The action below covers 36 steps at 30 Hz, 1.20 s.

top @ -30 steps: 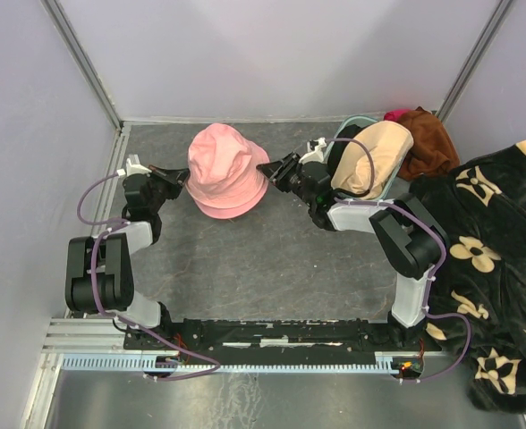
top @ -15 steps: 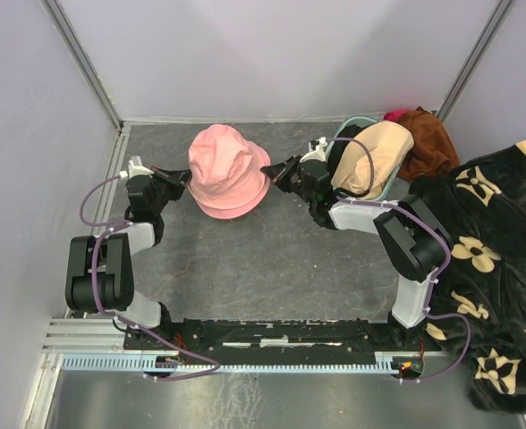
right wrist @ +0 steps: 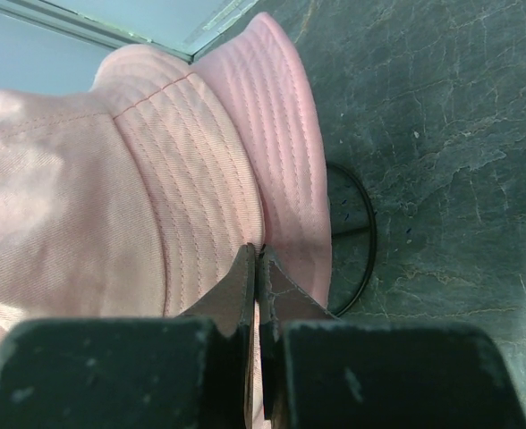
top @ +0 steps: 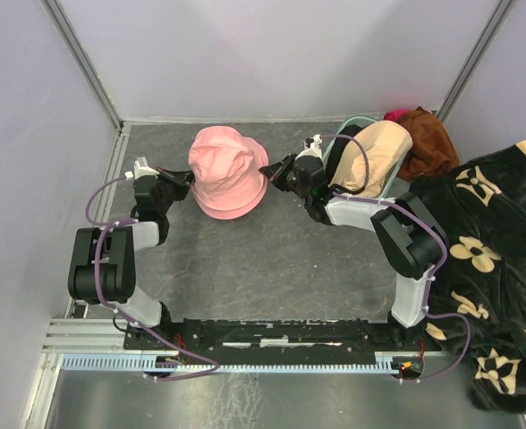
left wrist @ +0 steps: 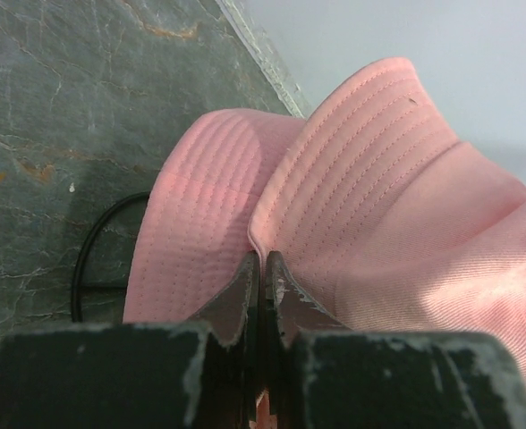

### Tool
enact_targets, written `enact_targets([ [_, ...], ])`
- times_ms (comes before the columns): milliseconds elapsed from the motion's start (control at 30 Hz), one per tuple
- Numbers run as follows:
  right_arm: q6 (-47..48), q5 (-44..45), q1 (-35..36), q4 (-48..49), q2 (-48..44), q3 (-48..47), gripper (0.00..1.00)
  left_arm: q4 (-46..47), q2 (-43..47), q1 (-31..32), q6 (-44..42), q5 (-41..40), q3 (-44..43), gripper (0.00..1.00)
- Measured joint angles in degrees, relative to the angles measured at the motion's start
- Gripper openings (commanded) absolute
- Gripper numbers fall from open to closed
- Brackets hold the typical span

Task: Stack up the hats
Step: Place the hat in the bin.

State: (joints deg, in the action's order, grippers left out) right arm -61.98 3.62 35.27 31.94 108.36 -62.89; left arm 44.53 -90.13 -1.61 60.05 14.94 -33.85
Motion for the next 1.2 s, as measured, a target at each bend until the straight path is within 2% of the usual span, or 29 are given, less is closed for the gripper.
enact_targets([
  [467, 2.67, 1.01, 0.35, -3.48, 0.72, -2.08, 0.01, 5.75, -1.40, 1.27, 1.27, -2.49, 2.40, 0.03],
  [1200, 3.26, 1.05, 0.52, -2.69, 2.19, -2.38, 0.01, 11.69, -2.60, 1.75, 2.64, -4.39, 5.92, 0.04],
])
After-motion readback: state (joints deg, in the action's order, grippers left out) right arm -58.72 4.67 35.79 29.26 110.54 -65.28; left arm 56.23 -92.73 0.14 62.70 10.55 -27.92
